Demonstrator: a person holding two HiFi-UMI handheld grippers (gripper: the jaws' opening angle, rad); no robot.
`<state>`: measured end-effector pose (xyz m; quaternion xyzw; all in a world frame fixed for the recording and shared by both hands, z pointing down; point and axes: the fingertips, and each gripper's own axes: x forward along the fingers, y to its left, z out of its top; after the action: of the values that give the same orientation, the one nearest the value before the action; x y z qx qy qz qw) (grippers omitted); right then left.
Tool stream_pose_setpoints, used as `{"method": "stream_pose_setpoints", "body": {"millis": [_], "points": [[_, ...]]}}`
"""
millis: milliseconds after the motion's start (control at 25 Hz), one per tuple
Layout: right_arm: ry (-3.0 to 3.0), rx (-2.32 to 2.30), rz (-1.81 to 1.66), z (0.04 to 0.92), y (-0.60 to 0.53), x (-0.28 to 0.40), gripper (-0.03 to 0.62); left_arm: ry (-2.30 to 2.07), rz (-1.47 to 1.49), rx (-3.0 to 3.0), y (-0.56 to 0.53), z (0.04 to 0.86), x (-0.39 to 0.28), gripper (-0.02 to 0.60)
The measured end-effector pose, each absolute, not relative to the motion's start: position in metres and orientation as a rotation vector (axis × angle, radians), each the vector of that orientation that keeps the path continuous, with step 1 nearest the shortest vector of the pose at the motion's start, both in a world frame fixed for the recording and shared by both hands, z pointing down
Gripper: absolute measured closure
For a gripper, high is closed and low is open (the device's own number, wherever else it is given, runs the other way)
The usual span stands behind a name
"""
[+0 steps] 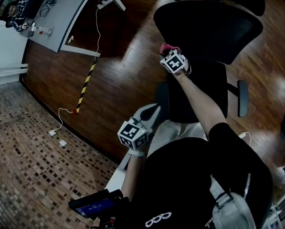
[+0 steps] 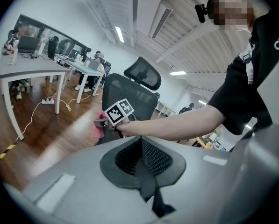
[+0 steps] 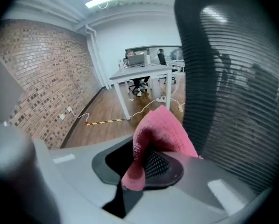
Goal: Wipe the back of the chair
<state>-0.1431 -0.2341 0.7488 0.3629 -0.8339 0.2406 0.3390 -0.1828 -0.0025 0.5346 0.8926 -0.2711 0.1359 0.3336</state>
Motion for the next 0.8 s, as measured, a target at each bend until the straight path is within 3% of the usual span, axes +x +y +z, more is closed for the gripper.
{"method": "stream_pose_setpoints", "body": {"millis": [200, 520, 800], "points": [[-2.215, 0.804, 0.622, 0.77, -0.225, -0.16, 0.546, -0.705, 0.402, 2.35, -0.001, 0.538, -0.179, 0.597], [-2.131, 0.993, 0.723, 0.783, -0.218, -0.071, 0.546, -0.684, 0.428, 2.327, 0.006, 0.534, -0.161, 0.597], [-2.079, 1.096, 0.766, 0.793, -0.212, 0.014, 0.546, -0.593, 0.456, 2.358, 0.004, 0.528, -0.101, 0.597]]}}
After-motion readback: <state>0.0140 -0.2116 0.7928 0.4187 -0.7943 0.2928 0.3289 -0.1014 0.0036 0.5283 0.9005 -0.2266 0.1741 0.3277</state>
